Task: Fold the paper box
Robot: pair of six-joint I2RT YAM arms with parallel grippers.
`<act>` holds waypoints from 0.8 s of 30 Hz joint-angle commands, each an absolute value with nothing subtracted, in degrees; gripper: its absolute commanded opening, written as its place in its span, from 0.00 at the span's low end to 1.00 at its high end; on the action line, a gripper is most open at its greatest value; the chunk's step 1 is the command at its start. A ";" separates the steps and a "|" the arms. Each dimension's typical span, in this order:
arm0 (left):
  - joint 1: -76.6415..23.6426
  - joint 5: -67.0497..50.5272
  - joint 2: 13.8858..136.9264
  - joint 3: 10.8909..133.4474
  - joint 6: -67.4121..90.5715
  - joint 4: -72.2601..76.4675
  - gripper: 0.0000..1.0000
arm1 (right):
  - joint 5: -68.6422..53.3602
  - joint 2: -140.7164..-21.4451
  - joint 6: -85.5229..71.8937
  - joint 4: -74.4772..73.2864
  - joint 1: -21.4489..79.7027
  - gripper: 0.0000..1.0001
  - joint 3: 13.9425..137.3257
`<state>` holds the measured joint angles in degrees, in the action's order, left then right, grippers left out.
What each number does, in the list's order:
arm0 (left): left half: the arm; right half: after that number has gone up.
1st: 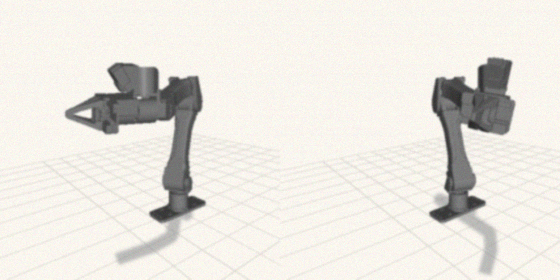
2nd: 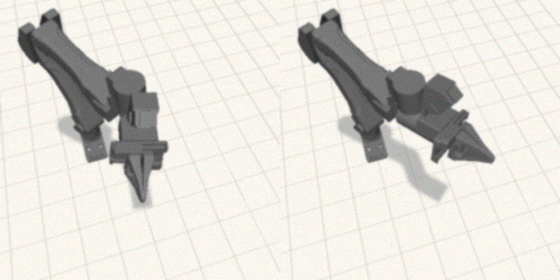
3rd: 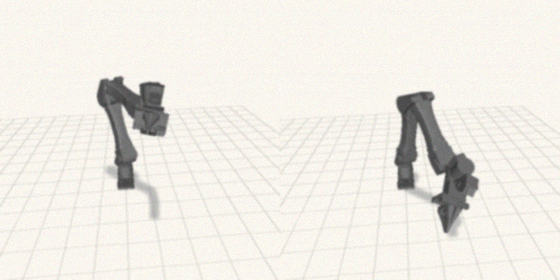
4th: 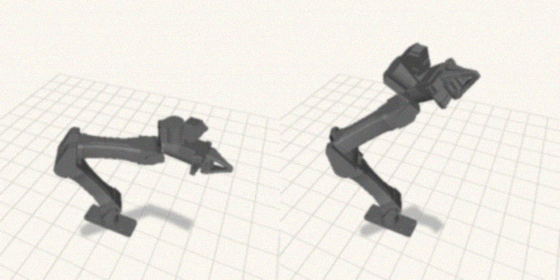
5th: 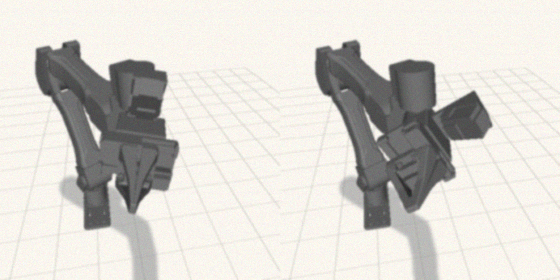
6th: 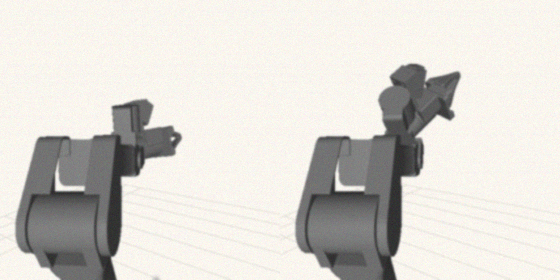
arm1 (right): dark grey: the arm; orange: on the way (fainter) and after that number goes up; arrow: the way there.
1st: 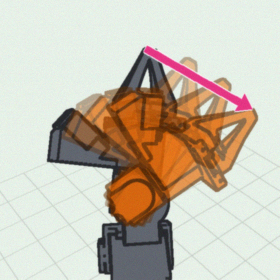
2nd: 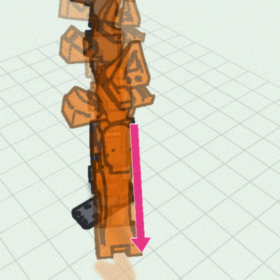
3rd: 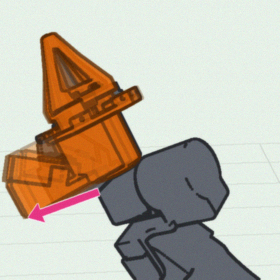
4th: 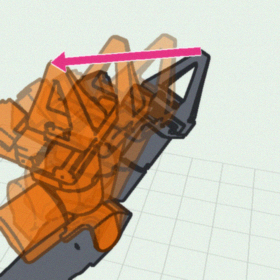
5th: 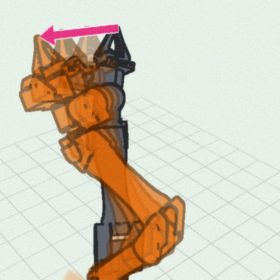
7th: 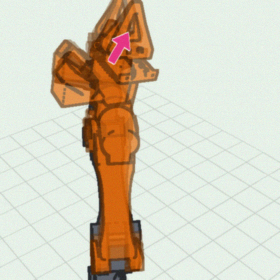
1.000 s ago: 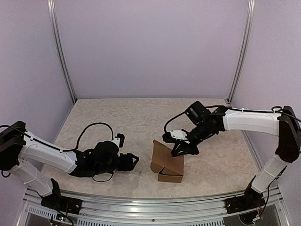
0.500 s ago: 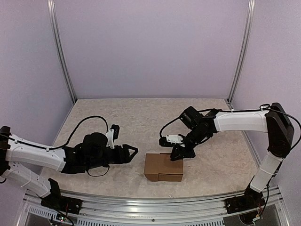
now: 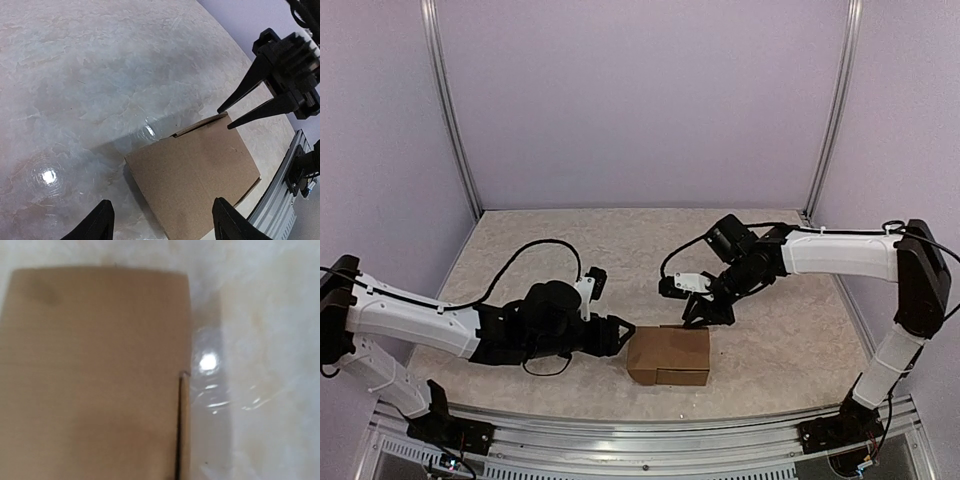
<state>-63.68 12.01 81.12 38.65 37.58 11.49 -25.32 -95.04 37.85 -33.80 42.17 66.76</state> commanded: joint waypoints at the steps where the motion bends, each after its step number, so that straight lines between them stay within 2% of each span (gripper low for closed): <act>1: -65.13 15.37 81.72 40.43 35.06 6.92 0.65 | -26.37 -99.92 35.43 -34.31 40.92 0.17 69.49; 8: -66.85 16.38 79.30 40.86 35.18 4.97 0.65 | -29.55 -102.69 33.10 -33.58 38.71 0.16 70.89; 16: -68.15 16.04 80.71 43.86 30.02 2.67 0.65 | -34.47 -109.13 33.47 -37.07 34.81 0.08 74.01; 21: -70.93 20.22 81.28 47.25 25.22 -2.47 0.65 | -36.16 -108.01 33.59 -36.26 32.96 0.10 72.85; 24: -74.51 20.86 81.51 47.68 15.74 -0.62 0.66 | -34.57 -105.06 33.46 -34.82 32.66 0.15 71.85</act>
